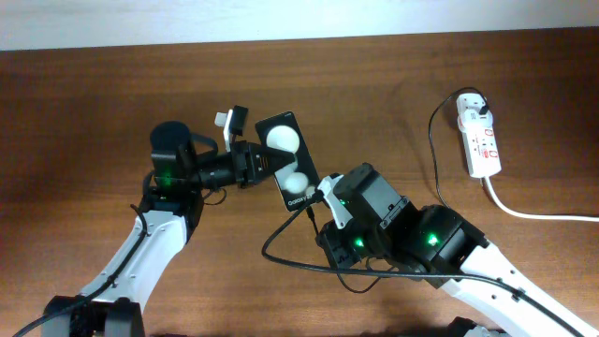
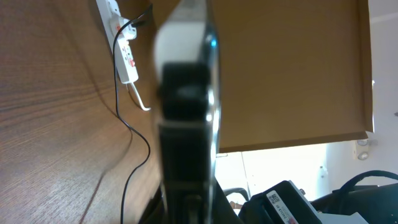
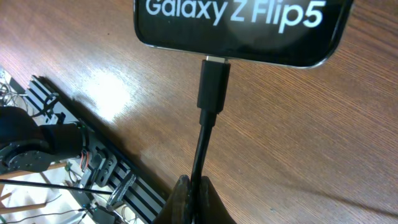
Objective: Plug charger to phone and switch on socket
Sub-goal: 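Insert the USB-C plug into the phone's bottom port with the right gripper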
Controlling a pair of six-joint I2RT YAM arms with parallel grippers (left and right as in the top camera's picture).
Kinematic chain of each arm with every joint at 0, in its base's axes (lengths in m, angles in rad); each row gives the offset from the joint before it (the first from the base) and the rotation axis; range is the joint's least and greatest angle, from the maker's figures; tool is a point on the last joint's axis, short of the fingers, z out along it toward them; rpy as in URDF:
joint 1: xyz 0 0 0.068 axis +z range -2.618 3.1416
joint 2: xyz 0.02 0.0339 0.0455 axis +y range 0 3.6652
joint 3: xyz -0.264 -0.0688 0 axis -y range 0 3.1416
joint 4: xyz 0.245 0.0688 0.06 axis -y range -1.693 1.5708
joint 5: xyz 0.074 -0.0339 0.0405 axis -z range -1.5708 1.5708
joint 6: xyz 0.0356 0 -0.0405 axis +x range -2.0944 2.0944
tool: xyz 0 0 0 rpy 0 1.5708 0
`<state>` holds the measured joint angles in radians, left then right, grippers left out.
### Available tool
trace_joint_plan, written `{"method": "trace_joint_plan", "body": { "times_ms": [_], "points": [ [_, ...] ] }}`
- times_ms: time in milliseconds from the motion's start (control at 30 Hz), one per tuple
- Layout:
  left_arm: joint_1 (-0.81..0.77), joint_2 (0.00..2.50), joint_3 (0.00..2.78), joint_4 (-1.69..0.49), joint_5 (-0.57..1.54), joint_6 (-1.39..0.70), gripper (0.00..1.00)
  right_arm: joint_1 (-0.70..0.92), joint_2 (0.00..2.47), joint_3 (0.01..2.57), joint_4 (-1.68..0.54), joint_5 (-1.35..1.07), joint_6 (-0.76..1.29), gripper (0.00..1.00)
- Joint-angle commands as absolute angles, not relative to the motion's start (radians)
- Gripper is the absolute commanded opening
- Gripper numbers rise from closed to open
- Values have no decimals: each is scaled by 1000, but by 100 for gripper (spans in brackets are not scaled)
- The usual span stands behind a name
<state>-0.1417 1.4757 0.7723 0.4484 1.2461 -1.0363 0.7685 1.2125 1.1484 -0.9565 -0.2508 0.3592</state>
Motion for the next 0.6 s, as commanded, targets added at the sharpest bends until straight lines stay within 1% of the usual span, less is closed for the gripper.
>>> {"method": "trace_joint_plan", "body": {
  "times_ms": [0, 33, 67, 100, 133, 200, 367, 500, 567],
  "points": [
    [-152, 1472, 786, 451, 1367, -1015, 0, 772, 1201, 1173, -908, -223, 356, 4],
    [-152, 1472, 786, 451, 1366, -1015, 0, 772, 1201, 1173, -909, -223, 356, 4],
    [-152, 1472, 786, 451, 1366, -1015, 0, 772, 1201, 1173, -916, -223, 356, 7],
    [-152, 1472, 786, 451, 1365, -1015, 0, 772, 1201, 1173, -926, -223, 356, 15],
    [-152, 1472, 786, 451, 1364, -1015, 0, 772, 1201, 1173, -935, -223, 357, 20],
    [-152, 1472, 786, 451, 1328, -1016, 0, 773, 1201, 1173, -940, -232, 357, 25],
    [-152, 1472, 786, 451, 1261, -1016, 0, 773, 1201, 1173, -942, -258, 358, 26],
    [-152, 1472, 786, 451, 1248, -1016, 0, 774, 1205, 1172, -942, -257, 392, 25],
    [-152, 1472, 786, 451, 1249, -1052, 0, 774, 1222, 1172, -942, -257, 392, 25]
  ]
}}
